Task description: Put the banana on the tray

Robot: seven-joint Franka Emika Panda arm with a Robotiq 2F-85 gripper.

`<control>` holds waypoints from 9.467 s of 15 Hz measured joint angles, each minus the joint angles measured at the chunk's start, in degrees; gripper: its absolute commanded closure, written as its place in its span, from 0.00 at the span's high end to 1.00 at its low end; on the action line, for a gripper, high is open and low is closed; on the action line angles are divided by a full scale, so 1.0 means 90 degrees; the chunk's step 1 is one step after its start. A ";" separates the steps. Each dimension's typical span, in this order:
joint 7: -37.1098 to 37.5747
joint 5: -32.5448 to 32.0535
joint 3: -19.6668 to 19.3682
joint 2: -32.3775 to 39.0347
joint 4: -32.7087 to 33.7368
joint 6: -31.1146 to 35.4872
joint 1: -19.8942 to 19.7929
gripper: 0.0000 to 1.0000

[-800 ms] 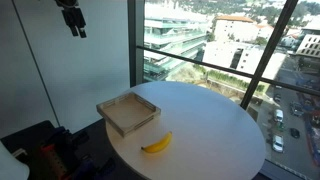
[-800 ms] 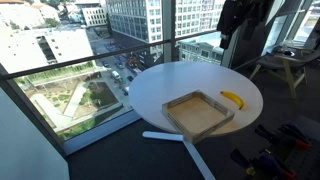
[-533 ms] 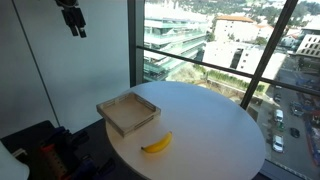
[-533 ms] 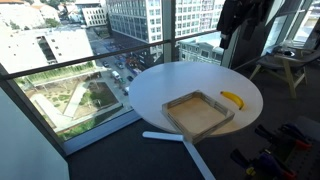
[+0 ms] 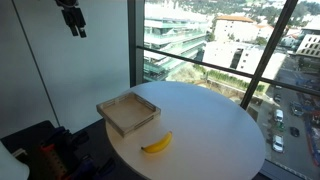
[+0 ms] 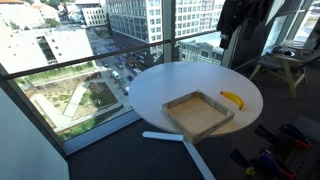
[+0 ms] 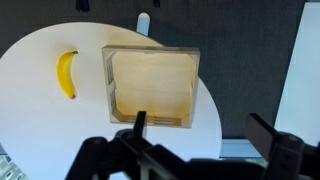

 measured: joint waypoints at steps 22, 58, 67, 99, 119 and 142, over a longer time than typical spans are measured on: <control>-0.0069 0.0670 -0.0570 0.0021 -0.0153 0.0761 0.0140 1.00; -0.0572 0.0577 -0.1676 0.0027 -0.0547 0.0142 -0.0738 1.00; -0.0789 0.0275 -0.1976 0.0334 -0.0679 0.0813 -0.1009 1.00; -0.1306 0.0272 -0.2788 0.2698 -0.0706 0.2949 -0.1150 1.00; -0.1253 0.0272 -0.2806 0.2894 -0.0588 0.3075 -0.1174 1.00; -0.1052 0.0284 -0.3274 0.4929 0.0752 0.3582 -0.1360 1.00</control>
